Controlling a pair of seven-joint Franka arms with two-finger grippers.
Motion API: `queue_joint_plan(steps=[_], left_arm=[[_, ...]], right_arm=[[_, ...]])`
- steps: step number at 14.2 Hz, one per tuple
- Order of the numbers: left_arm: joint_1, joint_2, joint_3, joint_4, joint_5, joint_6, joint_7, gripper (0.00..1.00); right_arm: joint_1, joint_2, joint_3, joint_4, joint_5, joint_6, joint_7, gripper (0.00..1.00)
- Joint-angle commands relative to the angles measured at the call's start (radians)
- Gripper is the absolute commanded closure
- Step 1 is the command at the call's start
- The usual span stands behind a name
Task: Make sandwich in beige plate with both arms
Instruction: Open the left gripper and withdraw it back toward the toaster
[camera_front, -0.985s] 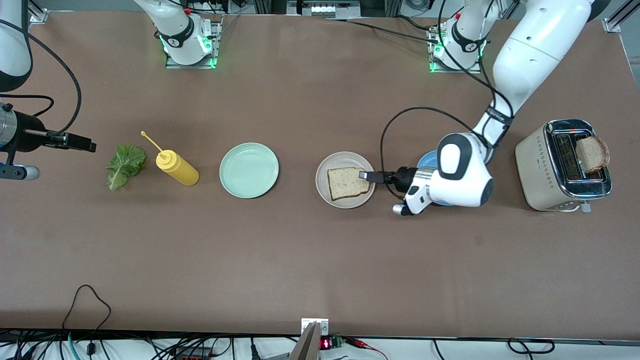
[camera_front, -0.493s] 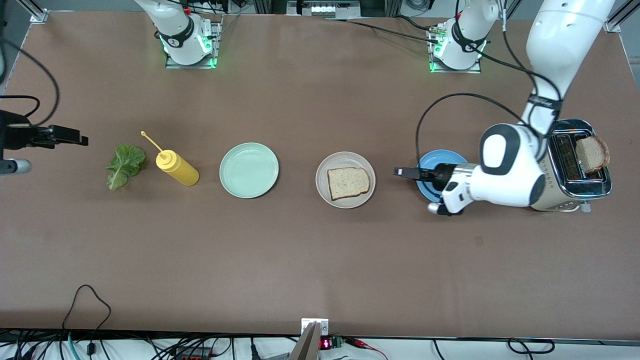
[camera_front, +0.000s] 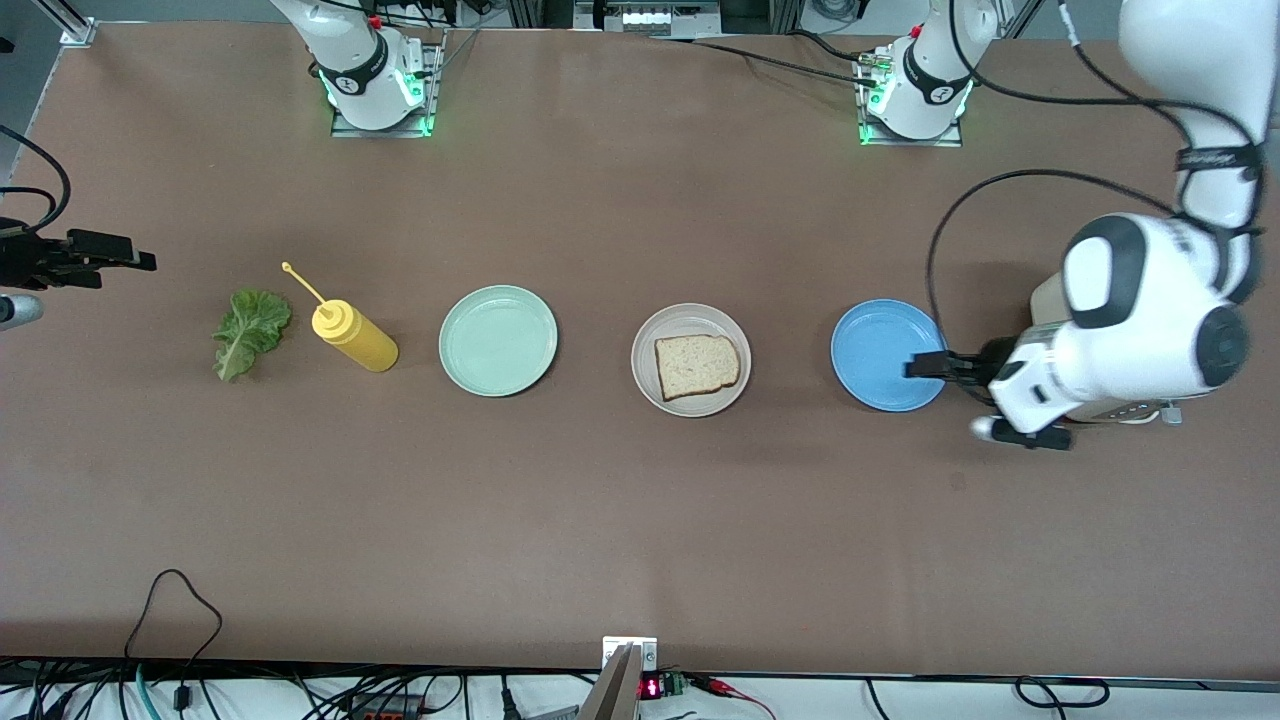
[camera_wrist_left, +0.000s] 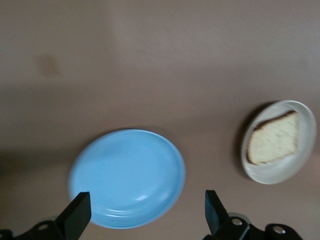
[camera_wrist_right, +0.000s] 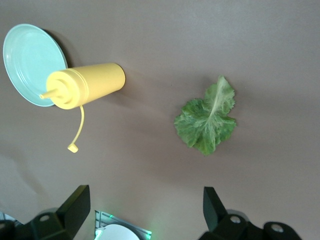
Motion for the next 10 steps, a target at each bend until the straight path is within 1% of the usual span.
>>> queue_joint_plan(steps=[1,3,4,6,8,10], left_arm=[[-0.042,-0.039,0.039,0.074,0.186,-0.029,0.005,0.00],[-0.071,-0.074,0.094,0.092,0.208,-0.094,0.002,0.00],[-0.082,-0.092,0.125,0.129,0.206,-0.139,-0.007,0.00],[-0.082,-0.135,0.130,0.180,0.203,-0.238,-0.024,0.00],[-0.077,-0.195,0.130,0.186,0.203,-0.297,-0.082,0.00],[-0.071,-0.244,0.125,0.175,0.197,-0.364,-0.119,0.00]], right_arm=[[-0.021,-0.118,0.012,-0.173,0.019,0.094,-0.052,0.00],[-0.021,-0.153,0.012,-0.245,0.022,0.151,-0.100,0.00],[-0.023,-0.155,0.010,-0.262,0.051,0.174,-0.166,0.00],[-0.037,-0.135,0.009,-0.294,0.094,0.245,-0.364,0.00],[-0.049,-0.132,0.009,-0.344,0.161,0.276,-0.469,0.00],[-0.060,-0.135,0.009,-0.377,0.181,0.303,-0.580,0.00]])
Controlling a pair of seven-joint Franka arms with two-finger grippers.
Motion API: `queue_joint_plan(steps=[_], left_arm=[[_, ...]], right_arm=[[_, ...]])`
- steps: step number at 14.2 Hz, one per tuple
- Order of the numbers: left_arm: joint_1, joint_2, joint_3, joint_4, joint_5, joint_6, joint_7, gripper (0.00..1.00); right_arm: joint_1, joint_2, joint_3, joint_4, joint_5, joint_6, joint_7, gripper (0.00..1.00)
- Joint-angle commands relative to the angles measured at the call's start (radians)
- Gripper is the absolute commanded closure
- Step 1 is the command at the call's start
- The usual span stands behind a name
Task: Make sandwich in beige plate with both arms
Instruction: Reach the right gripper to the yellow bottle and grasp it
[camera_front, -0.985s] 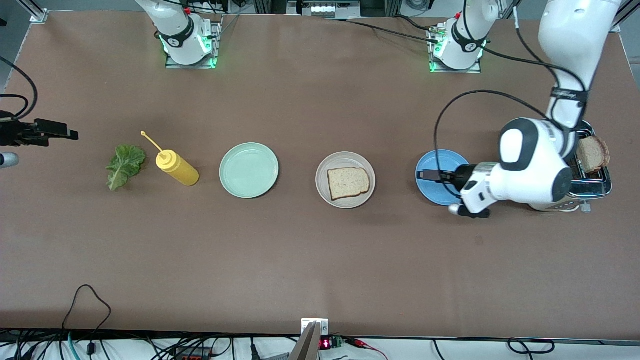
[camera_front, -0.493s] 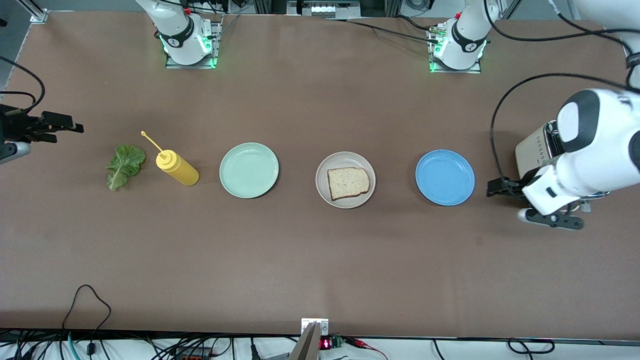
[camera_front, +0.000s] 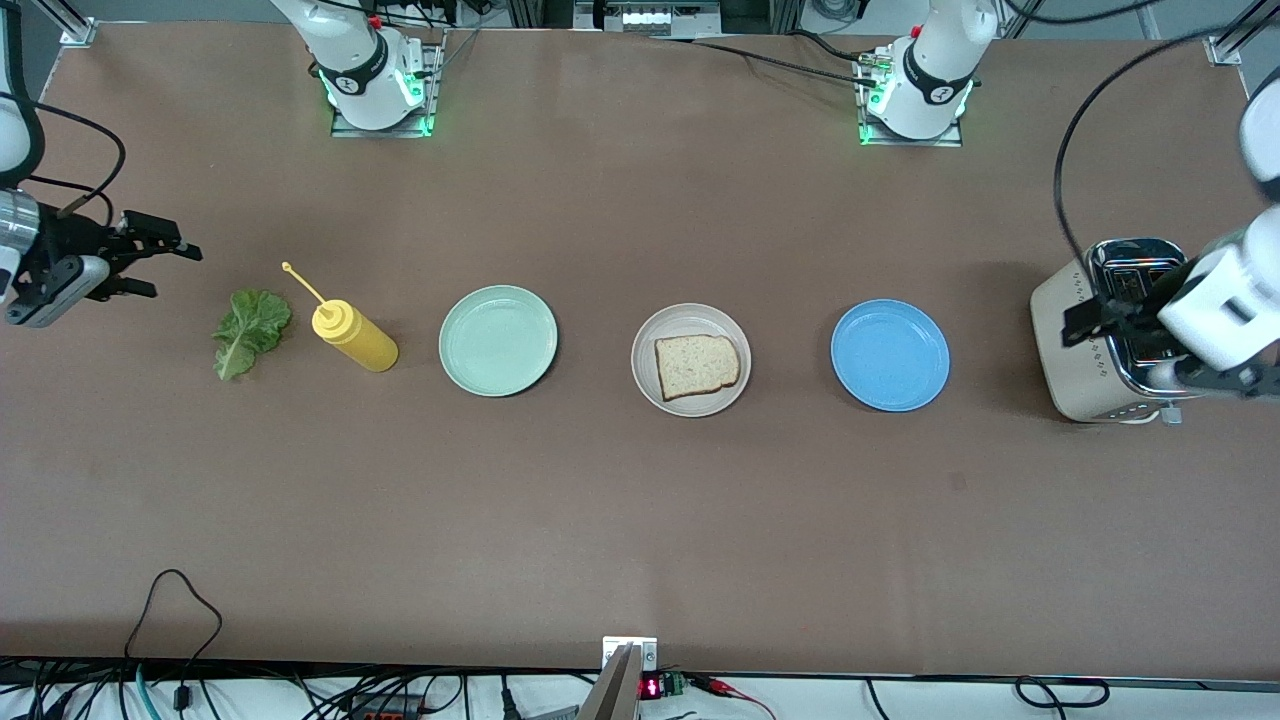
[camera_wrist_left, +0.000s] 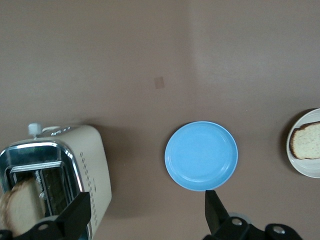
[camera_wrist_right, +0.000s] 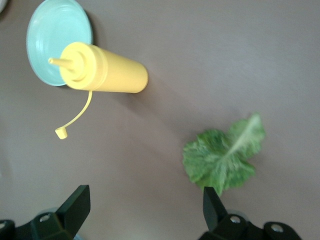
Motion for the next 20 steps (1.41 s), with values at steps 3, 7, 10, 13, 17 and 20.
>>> queue_joint_plan(steps=[3,7,10,13,17,20], left_arm=[[-0.001,-0.070,0.000,-0.020,0.014,-0.080,-0.088,0.00],[0.003,-0.107,-0.014,-0.072,0.019,-0.068,-0.090,0.00],[0.007,-0.139,-0.014,-0.129,0.019,-0.041,-0.086,0.00],[0.013,-0.148,-0.014,-0.132,0.020,-0.048,-0.071,0.00],[0.015,-0.131,-0.012,-0.115,0.046,-0.050,-0.028,0.00],[0.004,-0.125,-0.014,-0.112,0.040,-0.039,-0.065,0.00]], right_arm=[[-0.037,-0.004,0.009,-0.075,0.094,0.063,-0.321,0.00],[-0.076,0.076,0.009,-0.087,0.224,0.081,-0.587,0.00],[-0.120,0.160,0.009,-0.092,0.345,0.077,-0.801,0.00],[-0.128,0.214,0.009,-0.092,0.450,0.067,-0.923,0.00],[-0.128,0.294,0.012,-0.087,0.591,0.044,-1.090,0.00],[-0.123,0.336,0.013,-0.080,0.691,-0.021,-1.172,0.00]])
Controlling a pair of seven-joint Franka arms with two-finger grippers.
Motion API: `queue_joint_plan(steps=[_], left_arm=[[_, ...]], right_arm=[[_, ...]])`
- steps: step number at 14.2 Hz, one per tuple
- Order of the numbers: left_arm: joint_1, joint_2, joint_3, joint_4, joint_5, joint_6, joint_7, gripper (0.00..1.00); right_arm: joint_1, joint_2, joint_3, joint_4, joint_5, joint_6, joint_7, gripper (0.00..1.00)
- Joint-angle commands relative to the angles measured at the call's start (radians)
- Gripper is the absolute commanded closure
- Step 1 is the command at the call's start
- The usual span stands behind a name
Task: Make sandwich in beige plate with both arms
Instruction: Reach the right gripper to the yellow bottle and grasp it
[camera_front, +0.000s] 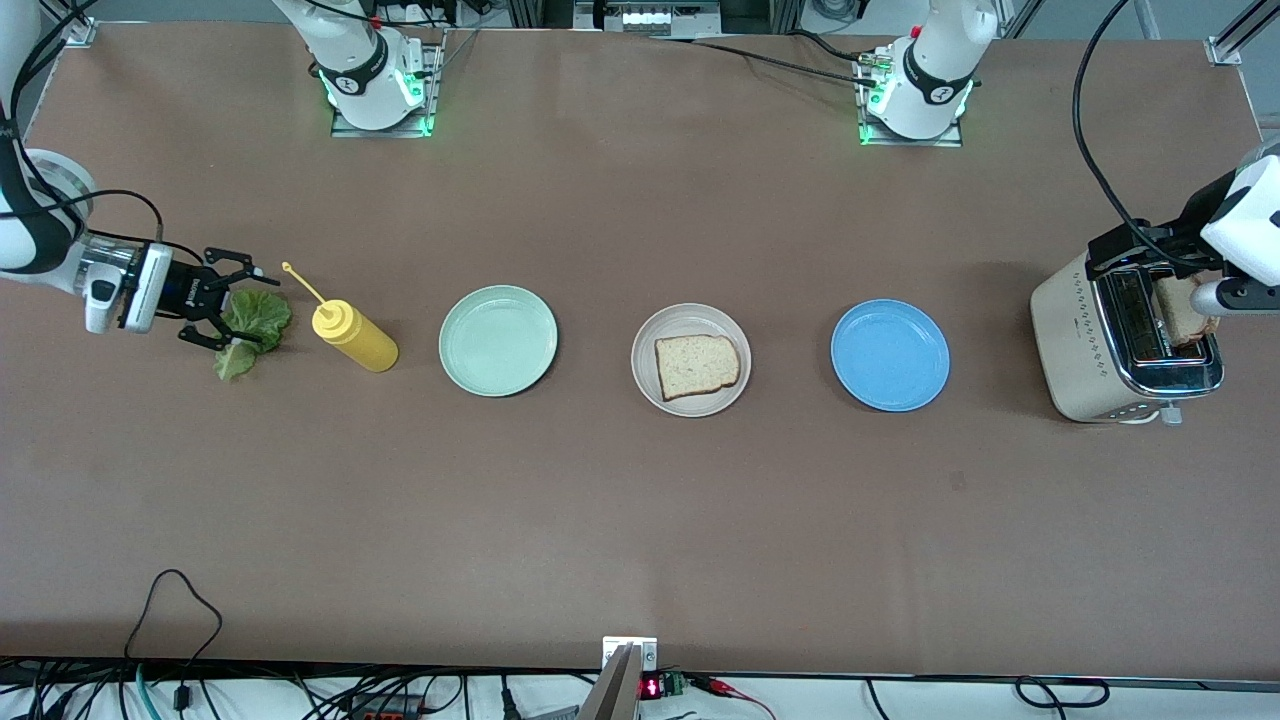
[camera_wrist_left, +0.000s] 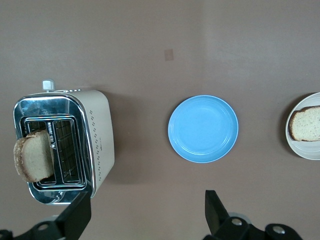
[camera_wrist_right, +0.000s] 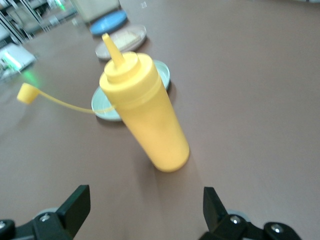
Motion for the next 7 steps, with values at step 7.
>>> queue_joint_plan(steps=[7], left_arm=[[-0.009,-0.022,-0.021,0.001,0.013,0.012,-0.043,0.00]], right_arm=[[-0.013,0.130,0.009,0.057,0.125,-0.106,-0.187,0.00]])
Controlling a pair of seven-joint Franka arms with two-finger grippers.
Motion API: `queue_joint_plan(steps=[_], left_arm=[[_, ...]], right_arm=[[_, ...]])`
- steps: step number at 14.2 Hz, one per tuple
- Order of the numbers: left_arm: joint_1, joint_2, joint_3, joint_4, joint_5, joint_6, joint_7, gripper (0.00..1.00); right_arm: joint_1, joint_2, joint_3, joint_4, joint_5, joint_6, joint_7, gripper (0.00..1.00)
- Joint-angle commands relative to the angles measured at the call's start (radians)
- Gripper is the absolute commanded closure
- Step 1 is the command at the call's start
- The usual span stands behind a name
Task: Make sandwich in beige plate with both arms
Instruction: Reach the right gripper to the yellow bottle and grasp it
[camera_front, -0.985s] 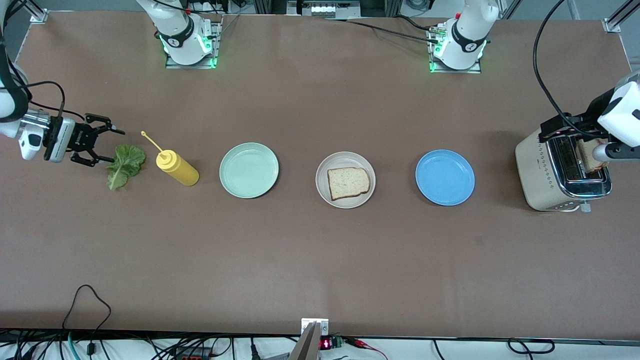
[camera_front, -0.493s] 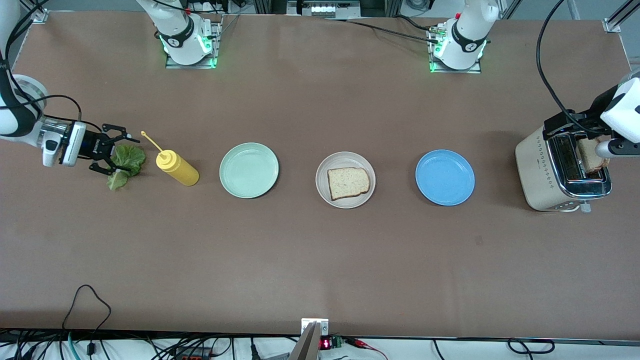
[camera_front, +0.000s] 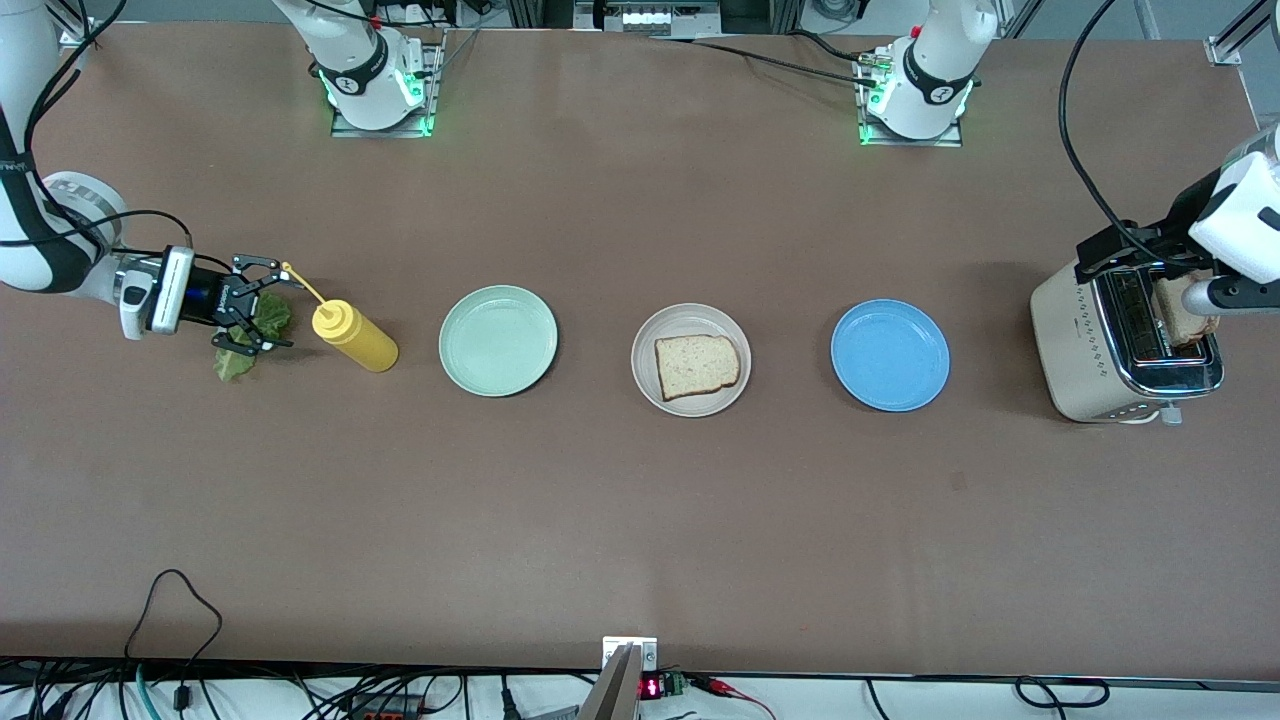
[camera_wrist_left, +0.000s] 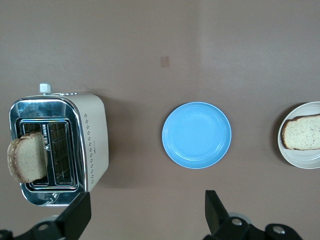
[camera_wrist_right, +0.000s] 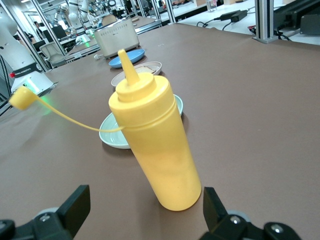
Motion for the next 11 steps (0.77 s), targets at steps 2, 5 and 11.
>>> queue_joint_plan(steps=[2,5,11], left_arm=[[0.012,-0.017,-0.004,-0.017,0.010,0.005,0.013,0.00],[0.015,-0.026,-0.004,-0.029,0.010,0.017,0.016,0.00],[0.013,-0.066,-0.007,-0.089,0.010,0.035,0.021,0.00]], right_arm=[[-0.011,0.083,0.008,0.072,0.021,-0.028,-0.037,0.00],[-0.005,0.094,0.011,0.074,0.042,-0.025,-0.052,0.00],[-0.004,0.149,0.016,0.080,0.067,-0.047,-0.123,0.00]])
